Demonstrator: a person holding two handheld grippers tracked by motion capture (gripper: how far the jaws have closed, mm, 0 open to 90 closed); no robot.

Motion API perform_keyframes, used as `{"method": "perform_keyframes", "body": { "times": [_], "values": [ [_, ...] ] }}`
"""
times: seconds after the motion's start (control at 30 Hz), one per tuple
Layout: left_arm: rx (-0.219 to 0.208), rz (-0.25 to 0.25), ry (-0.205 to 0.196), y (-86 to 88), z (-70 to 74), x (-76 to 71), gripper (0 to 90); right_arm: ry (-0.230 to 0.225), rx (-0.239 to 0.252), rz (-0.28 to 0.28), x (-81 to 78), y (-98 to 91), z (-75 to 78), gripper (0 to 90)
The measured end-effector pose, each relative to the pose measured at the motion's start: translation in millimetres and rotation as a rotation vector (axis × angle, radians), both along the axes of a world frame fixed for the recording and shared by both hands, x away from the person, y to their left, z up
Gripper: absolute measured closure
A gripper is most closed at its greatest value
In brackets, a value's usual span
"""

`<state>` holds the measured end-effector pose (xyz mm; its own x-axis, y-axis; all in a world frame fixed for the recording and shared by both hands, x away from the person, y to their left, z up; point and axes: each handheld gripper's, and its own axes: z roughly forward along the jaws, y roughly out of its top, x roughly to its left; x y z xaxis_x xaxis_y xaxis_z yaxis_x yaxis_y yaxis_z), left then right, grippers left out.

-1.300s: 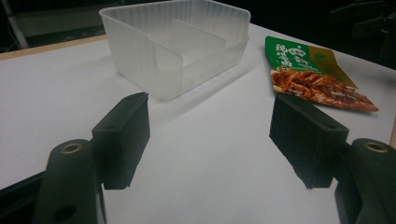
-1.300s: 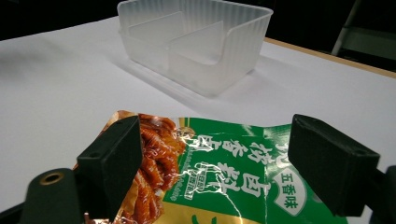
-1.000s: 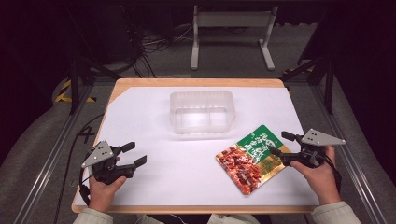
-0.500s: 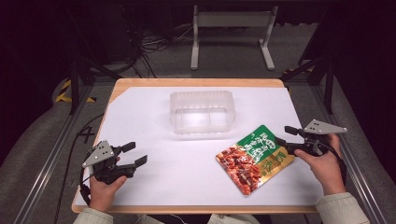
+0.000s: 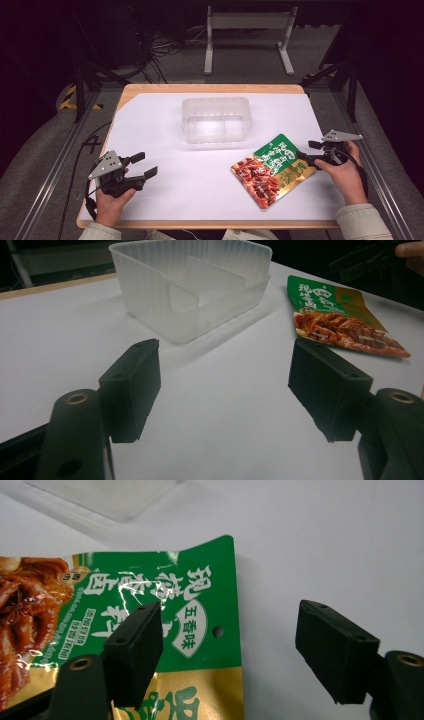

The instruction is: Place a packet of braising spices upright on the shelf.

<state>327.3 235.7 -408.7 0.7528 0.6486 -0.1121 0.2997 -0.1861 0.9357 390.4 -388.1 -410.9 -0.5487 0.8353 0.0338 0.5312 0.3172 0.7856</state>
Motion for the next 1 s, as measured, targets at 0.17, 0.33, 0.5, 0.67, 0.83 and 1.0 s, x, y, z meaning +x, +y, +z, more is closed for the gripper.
{"method": "perform_keyframes", "body": {
  "times": [0.17, 0.33, 0.5, 0.67, 0.83, 1.0],
  "values": [
    [0.0, 0.002, 0.001, 0.3, -0.1, -0.1, 29.8, 0.051, -0.006, 0.001, 2.3, 0.6, -9.4, 26.5],
    [0.0, 0.002, 0.001, 0.4, -0.3, 0.0, 29.8, 0.086, -0.007, 0.005, 2.3, 2.5, -14.8, 25.8],
    [0.0, 0.006, 0.003, 0.8, -0.6, 0.3, 29.8, 0.114, -0.003, 0.014, 2.0, 4.7, -19.9, 25.6],
    [0.0, 0.003, 0.005, 0.5, -0.9, 0.8, 29.9, 0.143, 0.022, 0.028, 1.7, 8.2, -23.0, 27.3],
    [0.004, 0.0, 0.009, -0.4, -1.2, 1.0, 29.9, 0.171, 0.061, 0.034, 1.2, 10.2, -23.4, 32.4],
    [0.004, 0.005, 0.011, -0.1, -1.3, 0.9, 30.0, 0.16, 0.08, 0.022, -1.5, 9.0, -19.5, 41.2]
  ]
}}
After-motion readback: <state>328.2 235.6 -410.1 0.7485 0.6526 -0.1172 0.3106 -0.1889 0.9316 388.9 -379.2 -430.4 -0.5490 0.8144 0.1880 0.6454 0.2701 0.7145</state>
